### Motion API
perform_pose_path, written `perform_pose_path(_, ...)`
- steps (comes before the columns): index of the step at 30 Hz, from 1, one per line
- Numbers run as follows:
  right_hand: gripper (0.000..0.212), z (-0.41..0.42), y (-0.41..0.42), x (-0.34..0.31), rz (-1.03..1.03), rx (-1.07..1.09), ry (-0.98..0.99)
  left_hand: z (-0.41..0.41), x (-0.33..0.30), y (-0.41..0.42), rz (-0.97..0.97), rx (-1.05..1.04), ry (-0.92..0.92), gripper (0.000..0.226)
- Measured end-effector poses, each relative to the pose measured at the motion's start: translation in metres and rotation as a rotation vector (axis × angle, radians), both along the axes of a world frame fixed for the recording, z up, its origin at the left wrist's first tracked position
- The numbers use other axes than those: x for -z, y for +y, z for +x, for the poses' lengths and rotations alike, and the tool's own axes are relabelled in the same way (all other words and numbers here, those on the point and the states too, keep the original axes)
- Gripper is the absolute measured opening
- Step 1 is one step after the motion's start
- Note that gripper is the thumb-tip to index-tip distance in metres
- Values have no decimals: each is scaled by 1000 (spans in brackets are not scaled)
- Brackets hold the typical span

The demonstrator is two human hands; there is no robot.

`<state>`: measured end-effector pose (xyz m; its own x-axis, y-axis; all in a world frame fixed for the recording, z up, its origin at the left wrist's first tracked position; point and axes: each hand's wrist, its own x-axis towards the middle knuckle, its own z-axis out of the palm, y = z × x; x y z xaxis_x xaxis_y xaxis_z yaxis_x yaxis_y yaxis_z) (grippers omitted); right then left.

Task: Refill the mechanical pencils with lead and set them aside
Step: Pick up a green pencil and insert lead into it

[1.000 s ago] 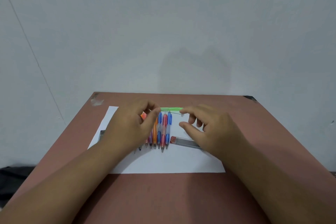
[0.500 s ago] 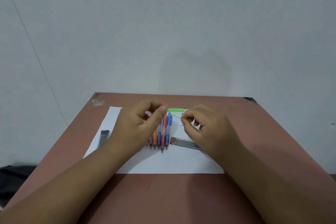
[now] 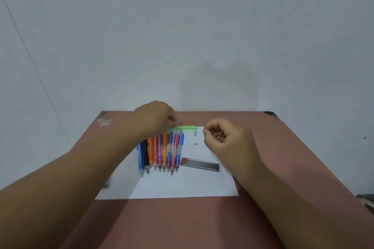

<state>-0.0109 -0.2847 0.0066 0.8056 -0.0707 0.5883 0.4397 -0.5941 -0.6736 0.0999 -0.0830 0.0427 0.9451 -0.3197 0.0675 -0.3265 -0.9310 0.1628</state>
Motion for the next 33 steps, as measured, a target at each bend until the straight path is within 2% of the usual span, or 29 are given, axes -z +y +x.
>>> perform_pose_path(5,12,0,-2,0,19,16,48,12,5,-4,-57,-2,110,30)
perform_pose_path(9,11,0,-3,-1,23,20,27,14,13,-5,-61,30,85,23)
perform_pose_path(12,14,0,-3,-1,8,5,-44,8,14,-3,-106,5,-9,18)
perform_pose_path(16,12,-2,-5,-3,25,-14,-175,-20,9,1,-306,-15,-242,16)
perform_pose_path(19,9,-6,-4,-7,97,-27,-279,-41,9,2,-405,30,-357,27)
perform_pose_path(23,7,-14,-1,-11,171,-109,-369,-59,24,10,-454,129,-491,21)
perform_pose_path(26,9,-21,2,-12,250,-200,-354,-63,36,17,-477,163,-513,30)
perform_pose_path(28,9,-24,5,-11,315,-247,-334,-64,39,19,-437,218,-568,16)
perform_pose_path(33,12,-28,12,-10,223,-339,-357,-66,41,12,-430,388,-699,16)
